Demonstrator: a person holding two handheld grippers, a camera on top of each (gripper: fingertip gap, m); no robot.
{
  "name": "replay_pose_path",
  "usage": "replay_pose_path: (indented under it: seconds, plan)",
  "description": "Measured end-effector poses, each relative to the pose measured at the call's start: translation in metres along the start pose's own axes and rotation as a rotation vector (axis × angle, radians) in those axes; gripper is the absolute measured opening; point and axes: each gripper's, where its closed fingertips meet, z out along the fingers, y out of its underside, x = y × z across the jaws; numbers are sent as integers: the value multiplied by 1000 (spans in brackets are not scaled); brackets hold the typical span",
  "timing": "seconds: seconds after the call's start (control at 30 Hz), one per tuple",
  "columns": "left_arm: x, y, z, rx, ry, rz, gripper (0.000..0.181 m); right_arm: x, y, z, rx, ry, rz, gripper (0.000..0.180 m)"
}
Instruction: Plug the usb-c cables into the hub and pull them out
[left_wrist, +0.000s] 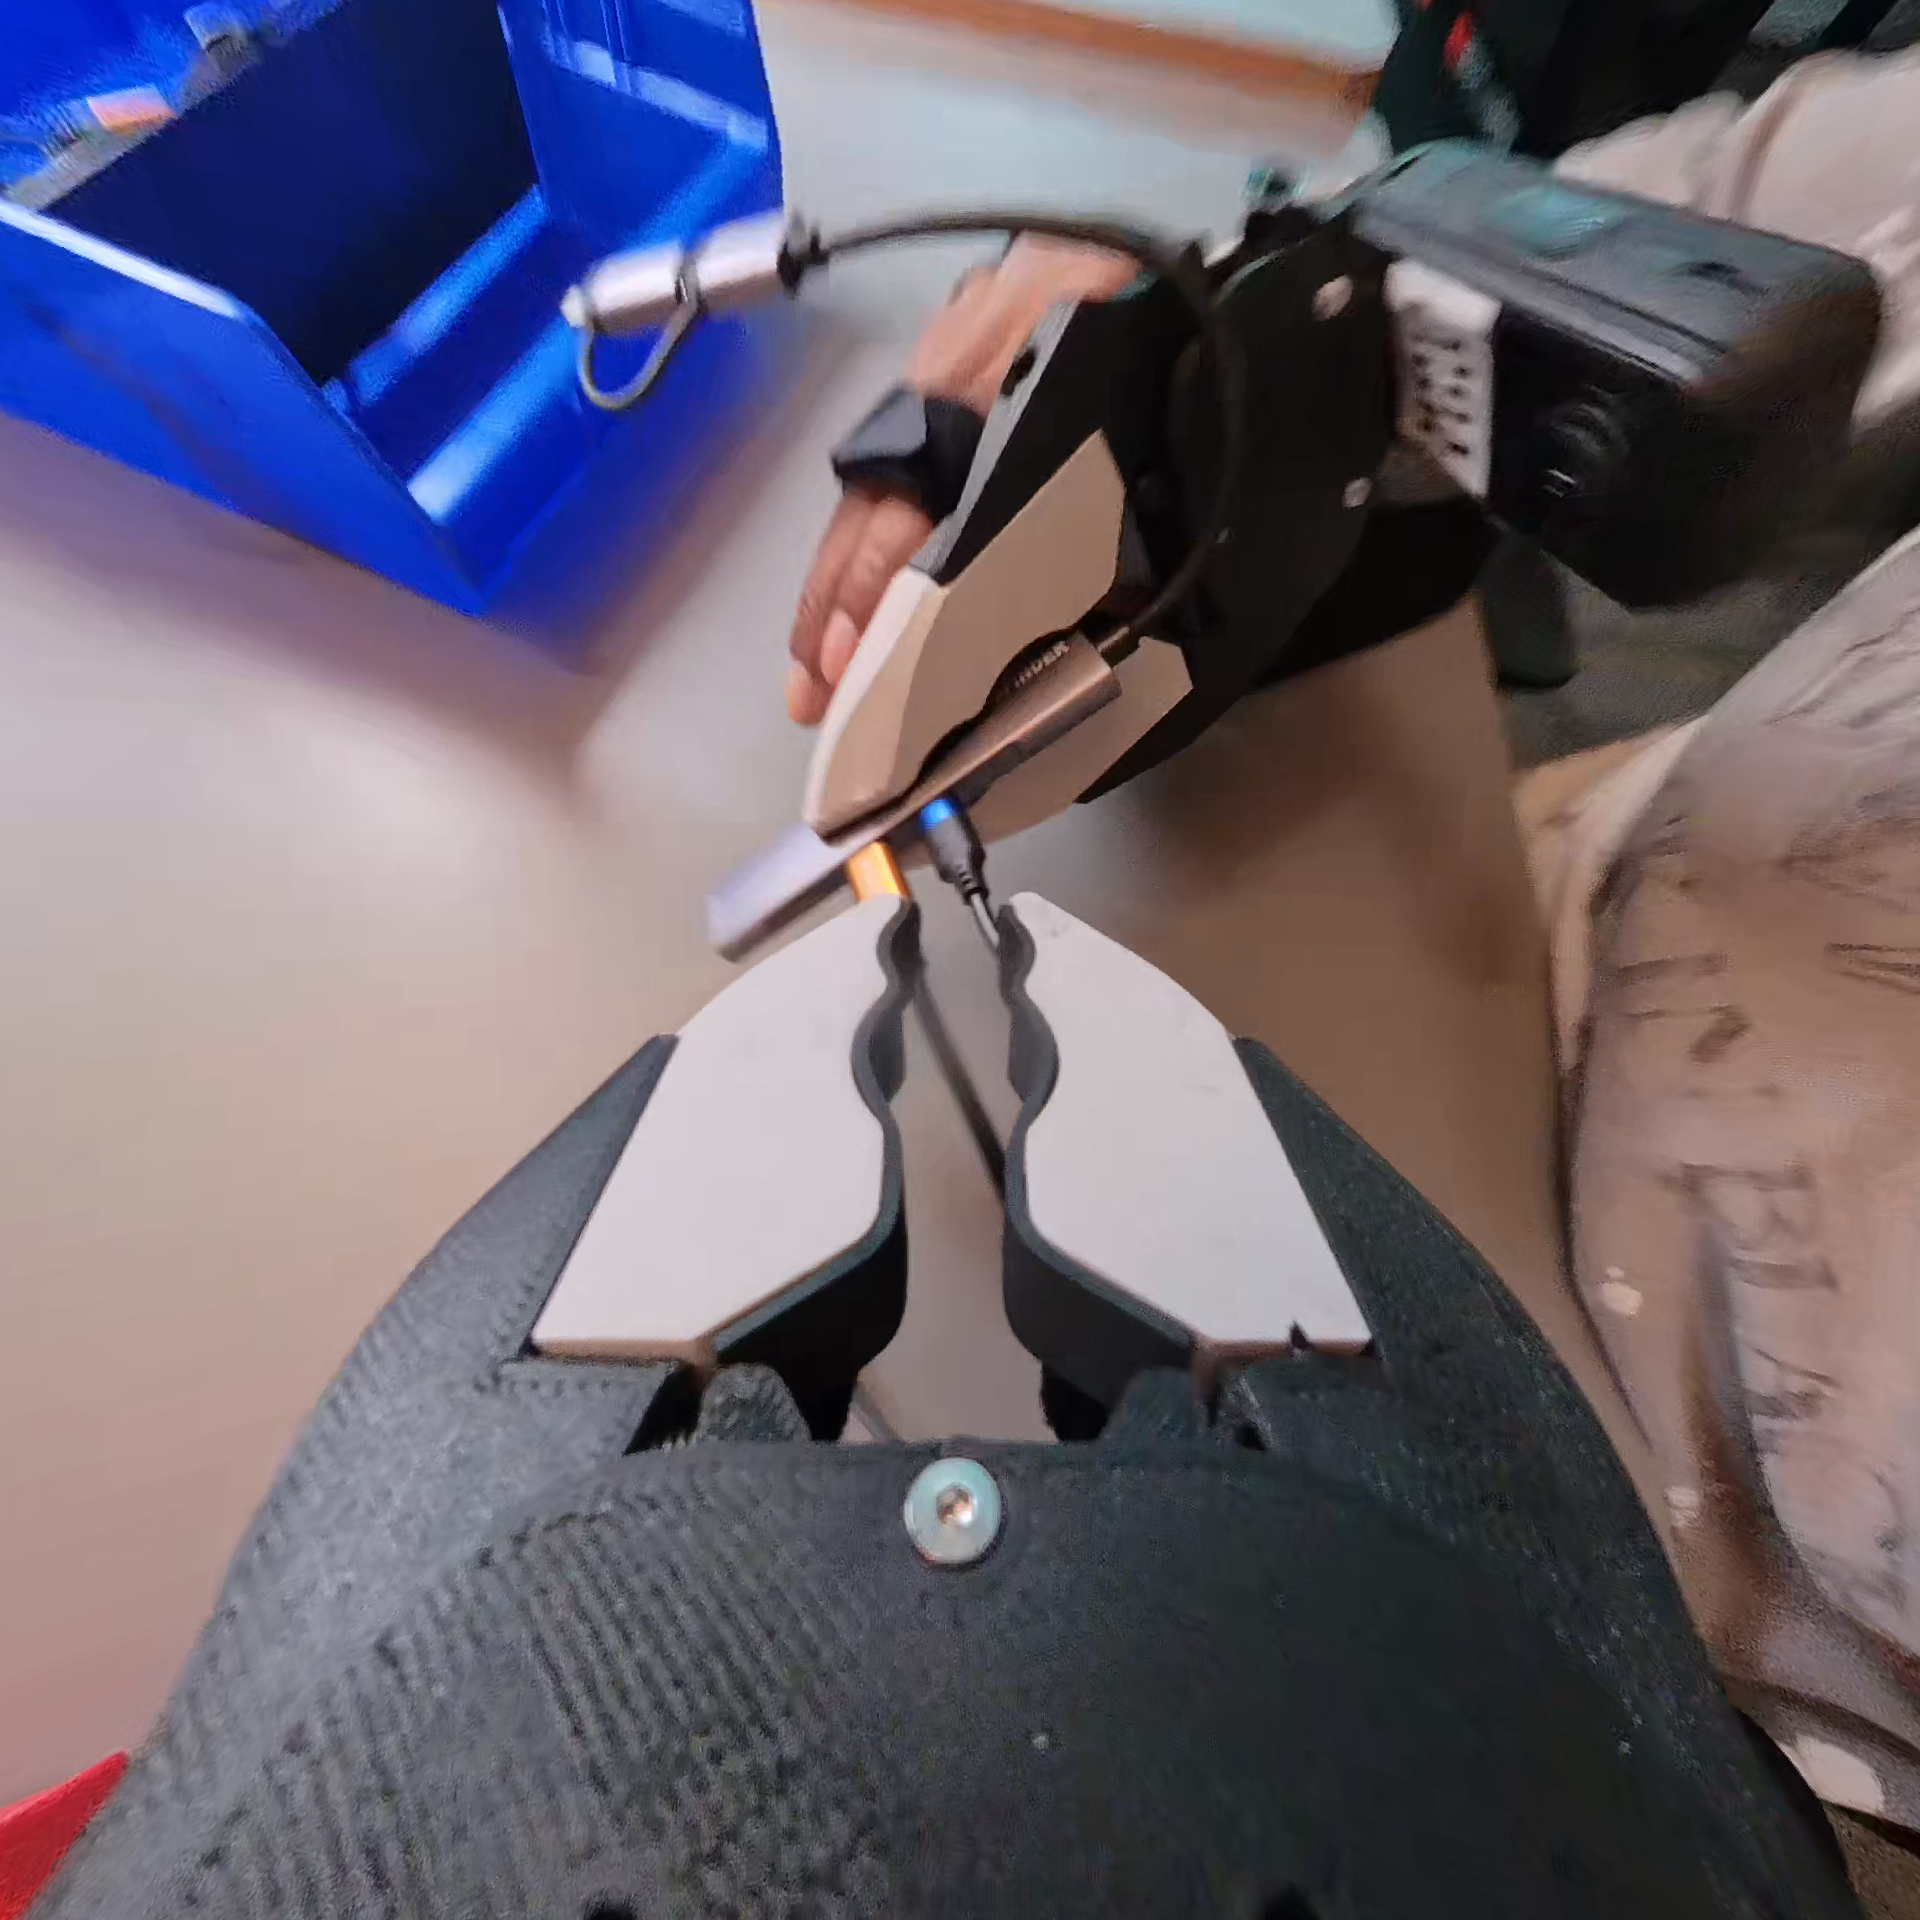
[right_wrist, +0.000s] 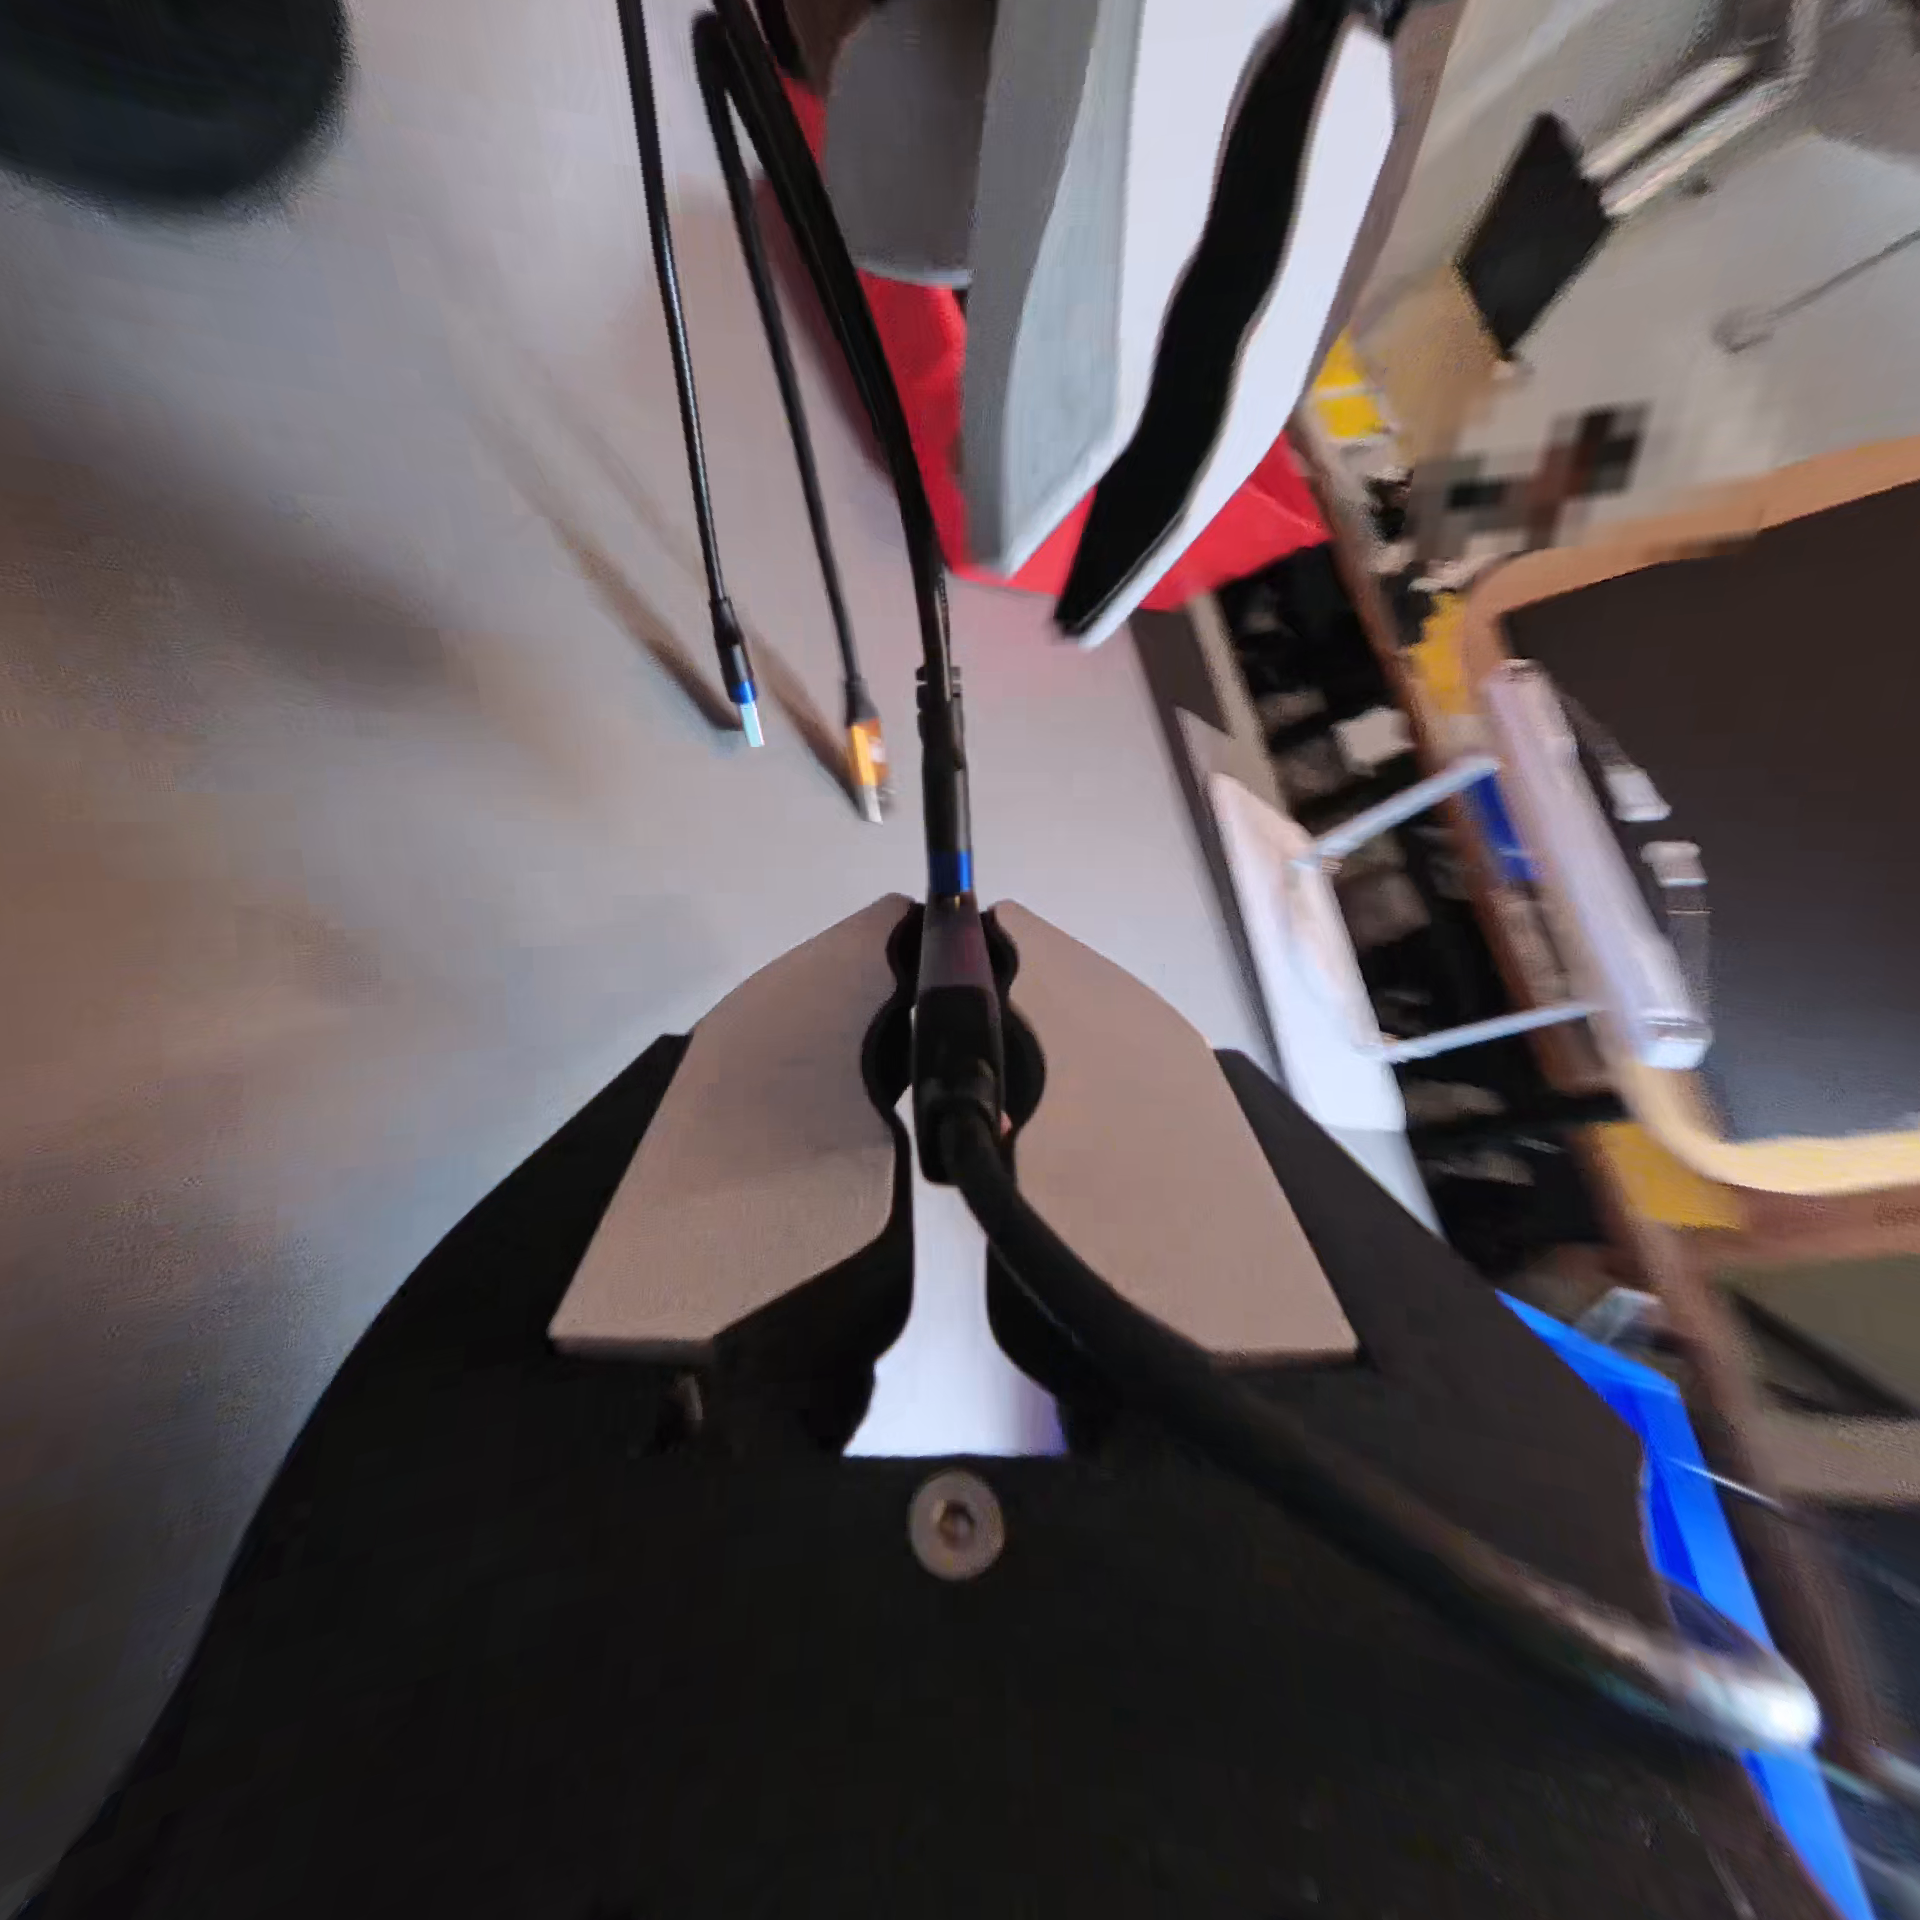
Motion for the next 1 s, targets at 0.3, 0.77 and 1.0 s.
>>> replay_pose_path:
  seconds: [0.3,0.77,1.0]
  plan:
    - [-12,26,2,146,195,-69,30,2,-33,-36,411,-384,641,9]
    - [4,6,25,317,81,-42,10,-1,-29,-28,325,-546,997,16]
    - [-31,13,-7,417,-35,-127,10,8,-30,-69,363,-545,779,20]
